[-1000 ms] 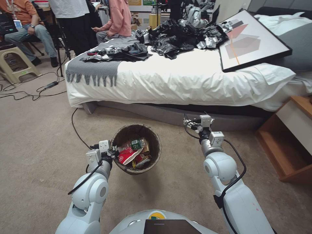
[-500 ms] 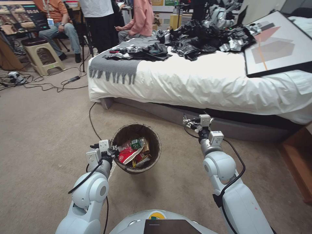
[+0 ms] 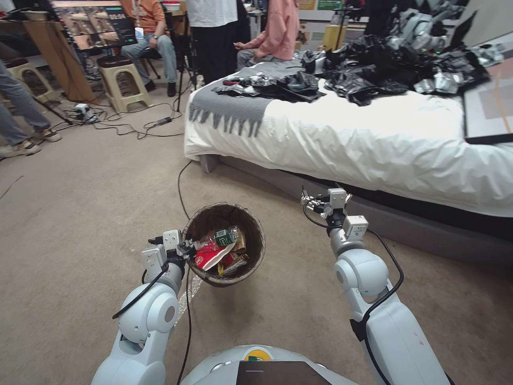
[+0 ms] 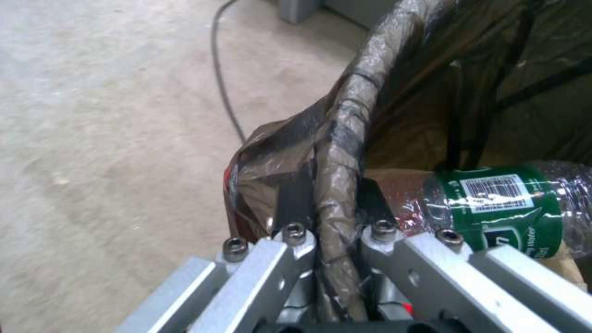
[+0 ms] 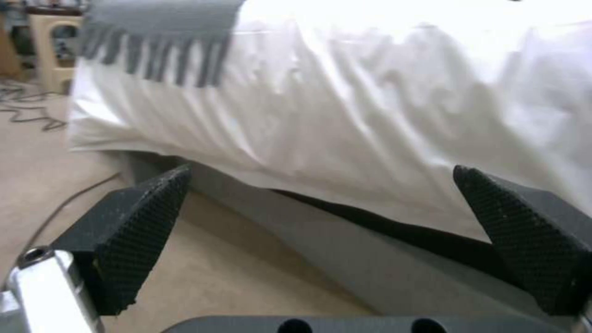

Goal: Pick up the trash bin, then pick up the garbage from the floor and place it into the trash bin.

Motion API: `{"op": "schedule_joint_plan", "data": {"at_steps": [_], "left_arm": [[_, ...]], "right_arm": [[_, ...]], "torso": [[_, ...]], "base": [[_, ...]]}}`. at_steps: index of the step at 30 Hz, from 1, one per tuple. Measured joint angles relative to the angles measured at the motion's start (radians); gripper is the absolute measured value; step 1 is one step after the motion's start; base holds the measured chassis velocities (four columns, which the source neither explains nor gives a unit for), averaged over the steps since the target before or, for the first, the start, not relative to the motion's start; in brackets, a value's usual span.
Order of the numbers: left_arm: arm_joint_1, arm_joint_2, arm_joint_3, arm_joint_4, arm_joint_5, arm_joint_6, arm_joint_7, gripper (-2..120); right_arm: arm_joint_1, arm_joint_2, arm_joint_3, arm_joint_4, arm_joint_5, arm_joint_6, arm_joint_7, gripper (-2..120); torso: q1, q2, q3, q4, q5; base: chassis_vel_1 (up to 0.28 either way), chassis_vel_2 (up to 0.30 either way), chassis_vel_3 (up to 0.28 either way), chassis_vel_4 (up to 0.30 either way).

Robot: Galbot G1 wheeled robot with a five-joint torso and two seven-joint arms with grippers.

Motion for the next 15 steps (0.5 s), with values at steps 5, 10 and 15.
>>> {"op": "schedule_joint_plan", "data": {"at_steps": [5,10,15], "left_arm": [[-0.001,0.0,0.0,0.001,0.0,0.0,0.0,2],[-0.004,-0.001,0.001,0.005,0.0,0.0,0.0,2],[-0.007,-0.001,0.001,0.008,0.0,0.0,-0.001,2]], "right_arm": [[0.004,-0.001,0.0,-0.003,0.0,0.0,0.0,100],[0.009,-0.002,0.0,-0.008,0.0,0.0,-0.001,100],[0.016,-0.003,-0.001,-0.014,0.001,-0.001,-0.001,100]], "torso": [[0.0,0.0,0.0,0.0,0.0],[0.0,0.0,0.0,0.0001,0.0],[0.0,0.0,0.0,0.0002,0.0]], "base": [[0.102,0.107,0.102,0.099],[0.128,0.107,0.121,0.111],[0.128,0.123,0.113,0.116]]}}
